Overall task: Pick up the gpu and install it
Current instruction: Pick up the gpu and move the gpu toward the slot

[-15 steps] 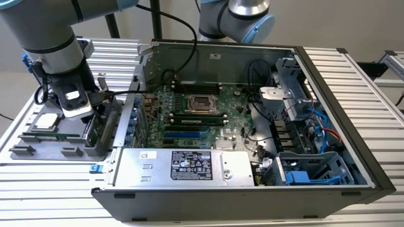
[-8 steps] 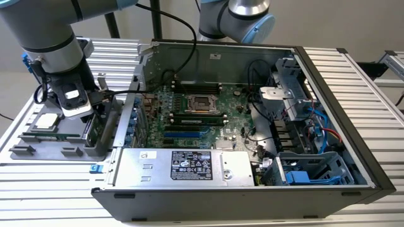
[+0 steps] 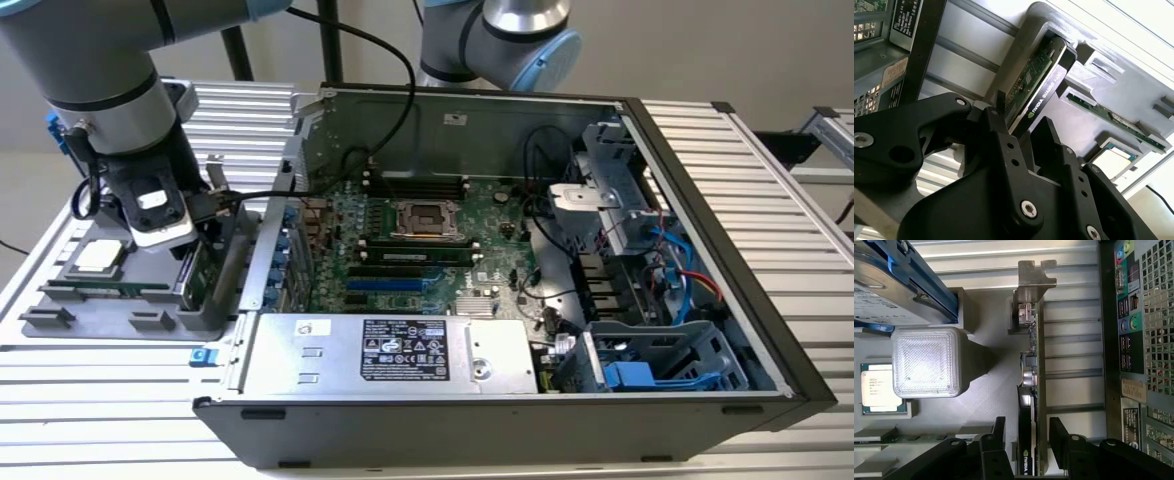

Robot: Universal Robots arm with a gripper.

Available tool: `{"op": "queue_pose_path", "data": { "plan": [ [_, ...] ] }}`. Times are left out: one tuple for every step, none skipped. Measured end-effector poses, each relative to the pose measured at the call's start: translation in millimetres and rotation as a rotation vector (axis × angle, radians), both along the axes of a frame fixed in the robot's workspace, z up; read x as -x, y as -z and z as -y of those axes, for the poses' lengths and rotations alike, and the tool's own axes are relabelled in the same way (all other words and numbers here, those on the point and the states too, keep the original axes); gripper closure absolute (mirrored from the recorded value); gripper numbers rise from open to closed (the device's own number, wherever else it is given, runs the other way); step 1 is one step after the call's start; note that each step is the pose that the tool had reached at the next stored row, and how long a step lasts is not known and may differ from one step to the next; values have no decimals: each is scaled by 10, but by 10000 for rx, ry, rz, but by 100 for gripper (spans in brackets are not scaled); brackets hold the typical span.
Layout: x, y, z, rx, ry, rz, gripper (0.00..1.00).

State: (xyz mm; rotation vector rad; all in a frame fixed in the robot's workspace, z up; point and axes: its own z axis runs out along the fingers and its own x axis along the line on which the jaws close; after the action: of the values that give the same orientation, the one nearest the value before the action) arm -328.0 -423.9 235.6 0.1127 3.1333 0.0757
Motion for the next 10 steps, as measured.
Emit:
{"op": "queue_pose_path", "data": {
  "plan": [
    [0,0,0,0,0,0,0],
    [0,0,0,0,0,0,0],
    [0,0,0,0,0,0,0],
    [0,-1,0,0,0,0,0],
    [0,-1,0,0,0,0,100],
    [0,-1,0,0,0,0,100],
    [0,-1,0,0,0,0,100],
    [0,-1,0,0,0,0,100],
    [0,-2,0,0,0,0,100],
    [0,-2,0,0,0,0,100]
  ]
}}
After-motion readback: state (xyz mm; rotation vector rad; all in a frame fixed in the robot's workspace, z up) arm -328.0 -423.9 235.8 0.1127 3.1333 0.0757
